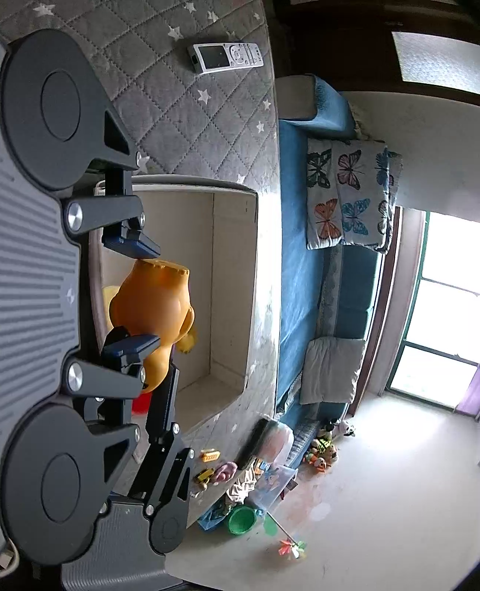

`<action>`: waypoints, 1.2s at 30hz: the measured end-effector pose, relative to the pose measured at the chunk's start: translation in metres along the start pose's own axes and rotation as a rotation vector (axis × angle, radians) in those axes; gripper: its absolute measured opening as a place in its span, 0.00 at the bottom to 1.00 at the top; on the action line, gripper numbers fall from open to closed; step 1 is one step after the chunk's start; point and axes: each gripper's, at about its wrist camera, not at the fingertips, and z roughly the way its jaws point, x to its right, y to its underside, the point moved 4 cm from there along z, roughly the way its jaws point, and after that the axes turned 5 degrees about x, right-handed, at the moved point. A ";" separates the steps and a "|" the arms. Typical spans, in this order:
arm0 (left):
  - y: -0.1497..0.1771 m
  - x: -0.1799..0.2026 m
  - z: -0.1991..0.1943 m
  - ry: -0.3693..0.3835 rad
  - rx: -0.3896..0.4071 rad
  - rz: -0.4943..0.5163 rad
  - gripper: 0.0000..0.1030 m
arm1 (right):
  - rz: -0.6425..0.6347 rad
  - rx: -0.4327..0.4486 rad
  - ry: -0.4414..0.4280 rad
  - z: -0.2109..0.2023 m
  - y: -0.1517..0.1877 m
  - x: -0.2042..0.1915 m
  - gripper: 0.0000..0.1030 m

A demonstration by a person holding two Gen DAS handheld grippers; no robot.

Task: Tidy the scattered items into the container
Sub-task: 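Lift the yellow duck with the left tool and carry it over the box, then open the left tool to drop the yellow duck into the box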

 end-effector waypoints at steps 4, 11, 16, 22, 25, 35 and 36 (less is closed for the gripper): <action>-0.004 -0.009 0.014 -0.011 -0.015 -0.012 0.47 | 0.008 -0.014 -0.011 0.015 -0.001 0.006 0.42; -0.004 -0.021 0.035 -0.006 -0.053 -0.045 0.37 | -0.002 -0.039 -0.026 0.032 0.002 0.002 0.39; -0.003 -0.025 0.040 -0.001 -0.056 -0.062 0.32 | 0.000 -0.040 -0.029 0.038 0.003 0.001 0.38; -0.005 -0.031 0.039 -0.022 -0.054 -0.091 0.34 | 0.031 -0.036 -0.015 0.038 0.003 0.006 0.40; -0.005 -0.031 0.037 -0.042 -0.054 -0.089 0.34 | 0.045 -0.030 -0.006 0.035 0.003 0.009 0.42; -0.005 -0.033 0.031 -0.070 -0.053 -0.105 0.34 | 0.059 -0.016 0.014 0.023 -0.004 0.013 0.42; -0.005 -0.032 0.030 -0.069 -0.053 -0.105 0.34 | 0.066 -0.019 0.013 0.024 -0.003 0.014 0.42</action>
